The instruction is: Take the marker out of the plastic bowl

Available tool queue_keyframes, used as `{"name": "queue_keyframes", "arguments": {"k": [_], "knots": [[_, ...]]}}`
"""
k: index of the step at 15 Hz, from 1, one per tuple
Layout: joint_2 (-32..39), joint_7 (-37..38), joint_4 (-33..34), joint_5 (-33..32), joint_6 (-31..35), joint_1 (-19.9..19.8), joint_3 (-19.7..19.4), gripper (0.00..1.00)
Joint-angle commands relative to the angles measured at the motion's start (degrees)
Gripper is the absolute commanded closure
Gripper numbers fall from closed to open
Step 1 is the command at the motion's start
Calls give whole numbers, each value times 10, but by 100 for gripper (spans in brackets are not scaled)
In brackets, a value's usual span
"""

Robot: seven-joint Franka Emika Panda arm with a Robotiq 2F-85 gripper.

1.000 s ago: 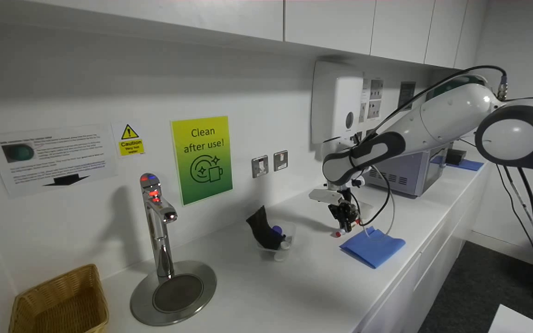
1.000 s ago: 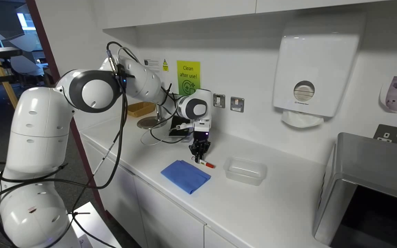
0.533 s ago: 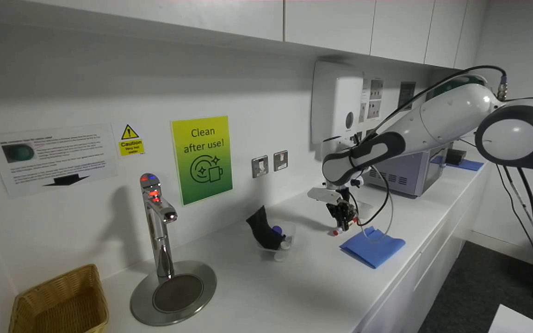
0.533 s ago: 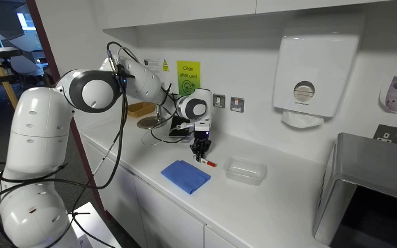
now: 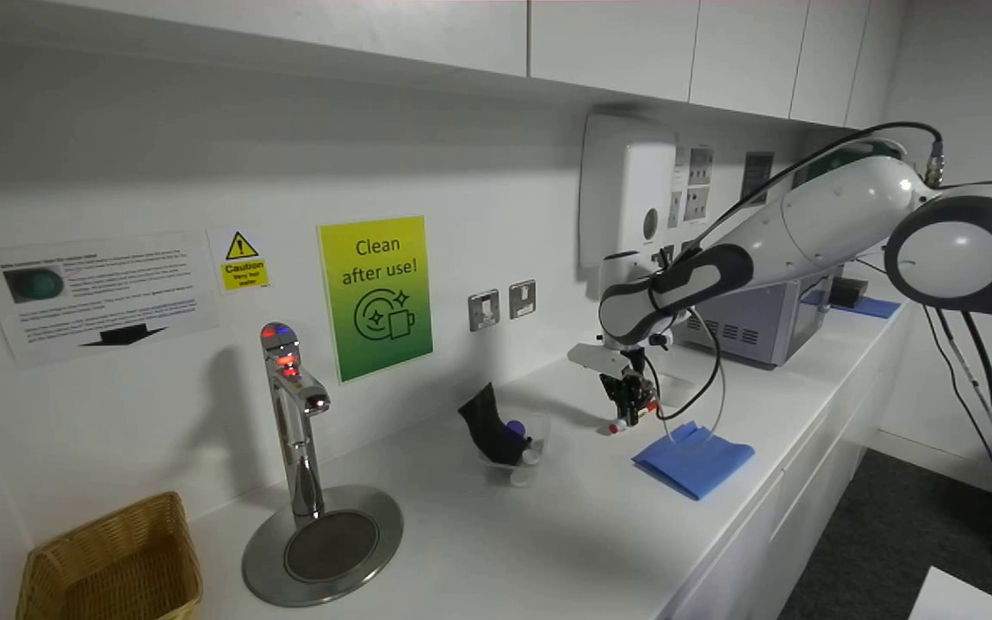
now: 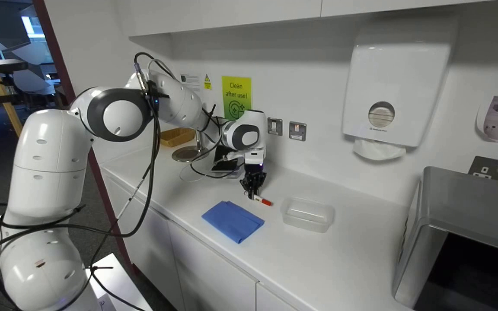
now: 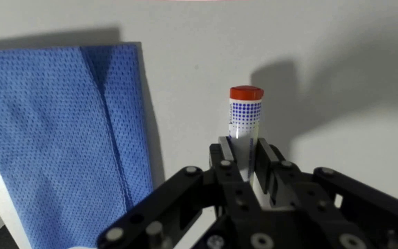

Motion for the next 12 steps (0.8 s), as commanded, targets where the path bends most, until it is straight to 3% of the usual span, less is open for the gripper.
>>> {"name": "queue_keyframes", "arguments": {"k": [1, 12], "knots": [[-13, -30, -13, 28, 22, -14, 11, 95], [-8, -68, -7, 56, 7, -15, 8, 95]]}}
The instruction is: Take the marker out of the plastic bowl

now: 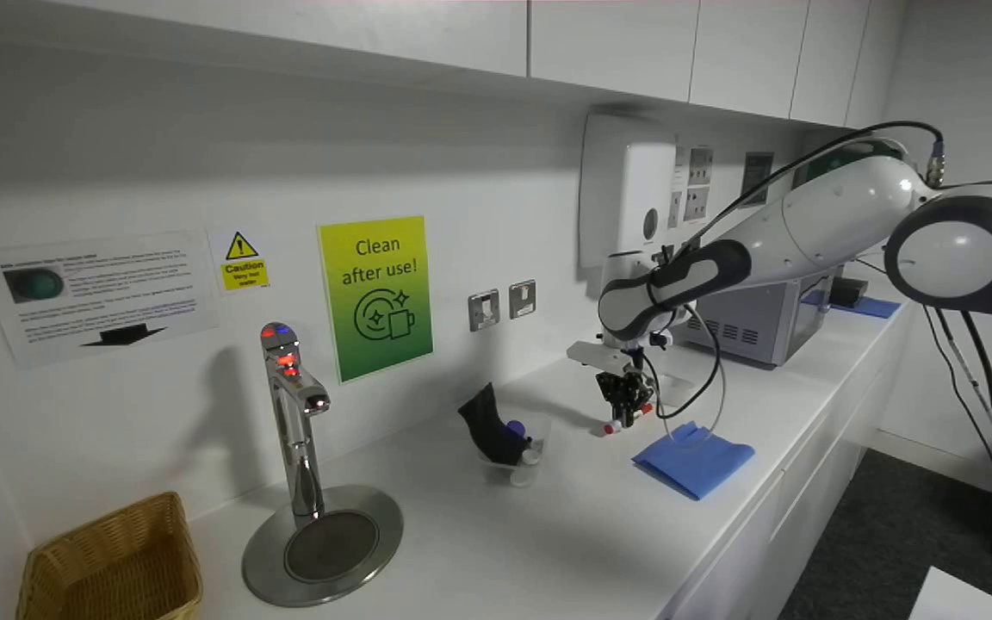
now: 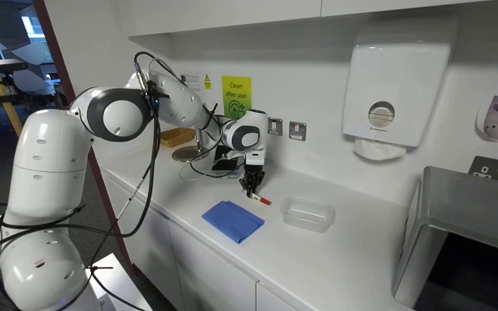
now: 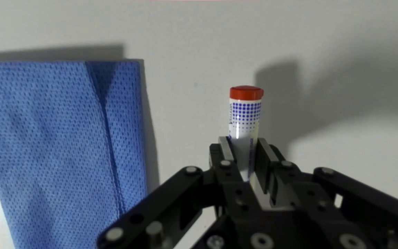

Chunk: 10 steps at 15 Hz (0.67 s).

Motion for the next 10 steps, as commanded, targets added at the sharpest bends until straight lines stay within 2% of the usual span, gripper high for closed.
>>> {"name": "queue_keyframes", "arguments": {"k": [1, 10], "knots": [[-6, -19, -5, 7, 2, -10, 6, 95], [10, -12, 3, -4, -2, -6, 2, 95]]}}
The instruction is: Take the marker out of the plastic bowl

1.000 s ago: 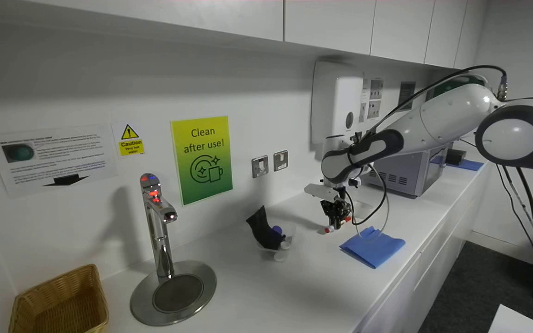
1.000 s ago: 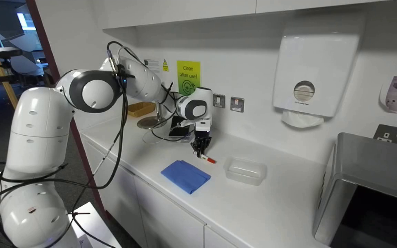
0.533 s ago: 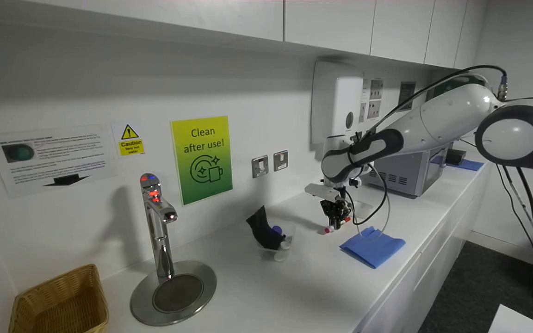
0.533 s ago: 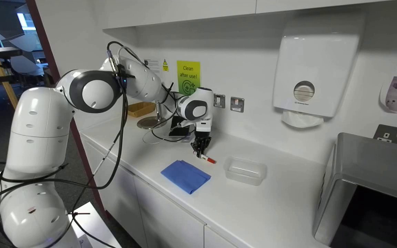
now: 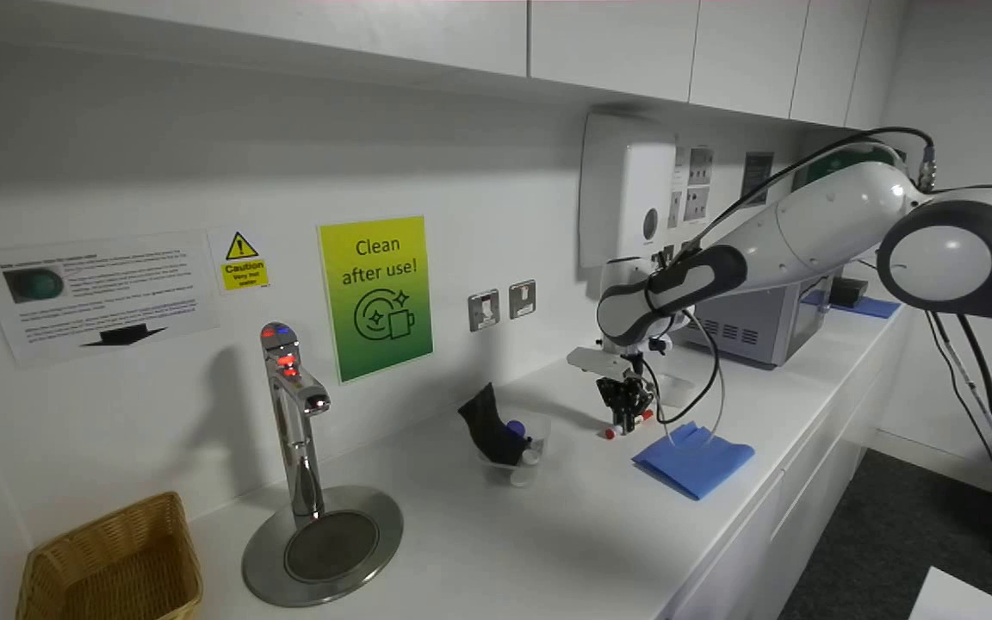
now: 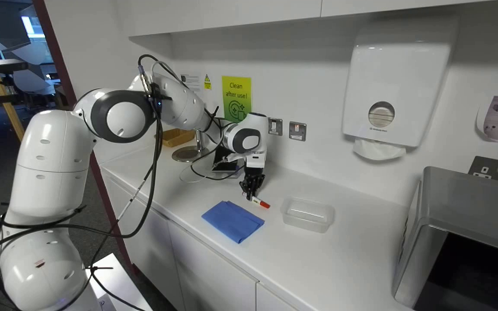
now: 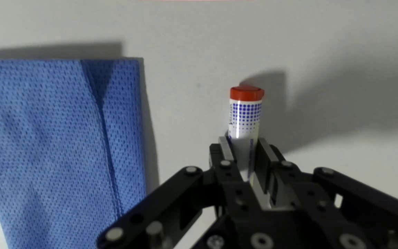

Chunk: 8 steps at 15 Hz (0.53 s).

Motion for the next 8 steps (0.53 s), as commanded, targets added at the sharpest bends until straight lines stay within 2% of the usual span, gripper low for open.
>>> {"name": "queue_keyframes", "arguments": {"k": [1, 2, 3, 4, 5, 8], "knots": [[-1, -10, 2, -3, -1, -6, 2, 95], [-1, -10, 2, -3, -3, -6, 2, 85], [-1, -11, 3, -3, -3, -6, 2, 53], [-1, -11, 3, -3, -3, -6, 2, 53], [-1, -11, 3, -3, -3, -6, 2, 47], [-6, -11, 0, -7, -1, -5, 1, 25]]}}
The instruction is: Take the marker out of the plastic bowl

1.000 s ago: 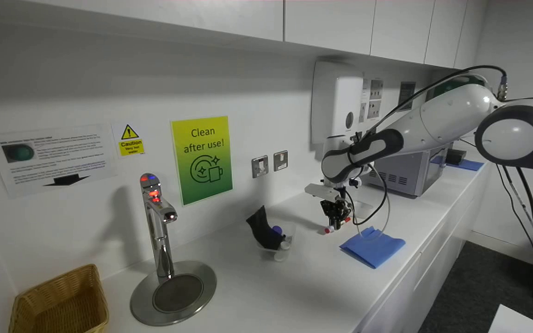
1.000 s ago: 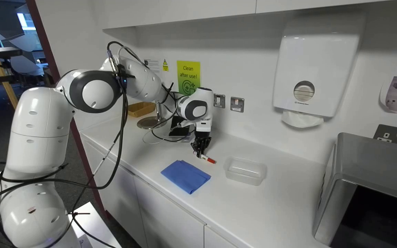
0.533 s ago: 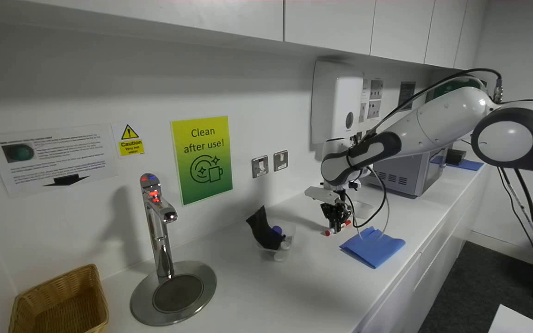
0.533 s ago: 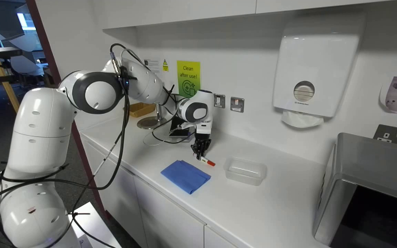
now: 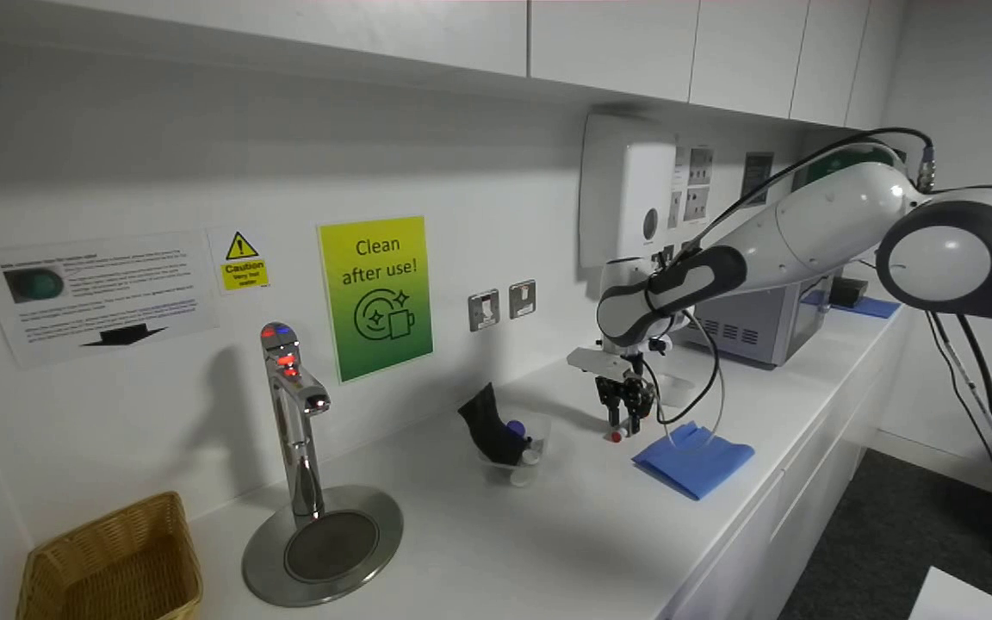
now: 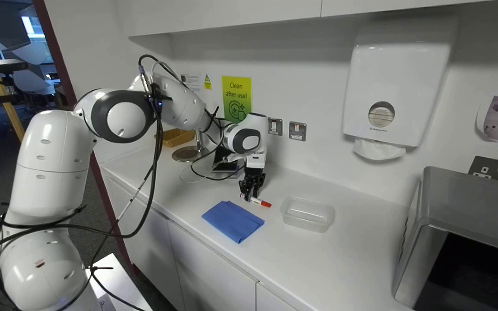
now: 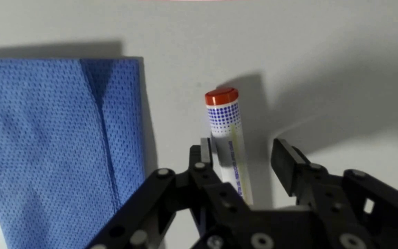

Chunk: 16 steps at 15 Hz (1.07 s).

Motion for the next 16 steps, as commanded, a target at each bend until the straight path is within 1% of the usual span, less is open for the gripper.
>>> {"name": "queue_keyframes", "arguments": {"k": [1, 3, 4, 7, 9, 10, 13, 16], "knots": [[-11, -10, -3, -10, 1, -4, 0, 16], [-28, -9, -13, -22, 8, -2, -3, 2], [-38, -8, -18, -31, 13, 0, -6, 0], [-67, -5, -24, -59, 21, 0, -11, 0], [-83, -18, -23, -62, 19, -7, -9, 0], [-89, -28, -20, -53, 10, -11, -6, 0], [-100, -100, -14, 4, -26, -31, 9, 0], [-104, -125, -9, 25, -66, -34, 8, 0]]}}
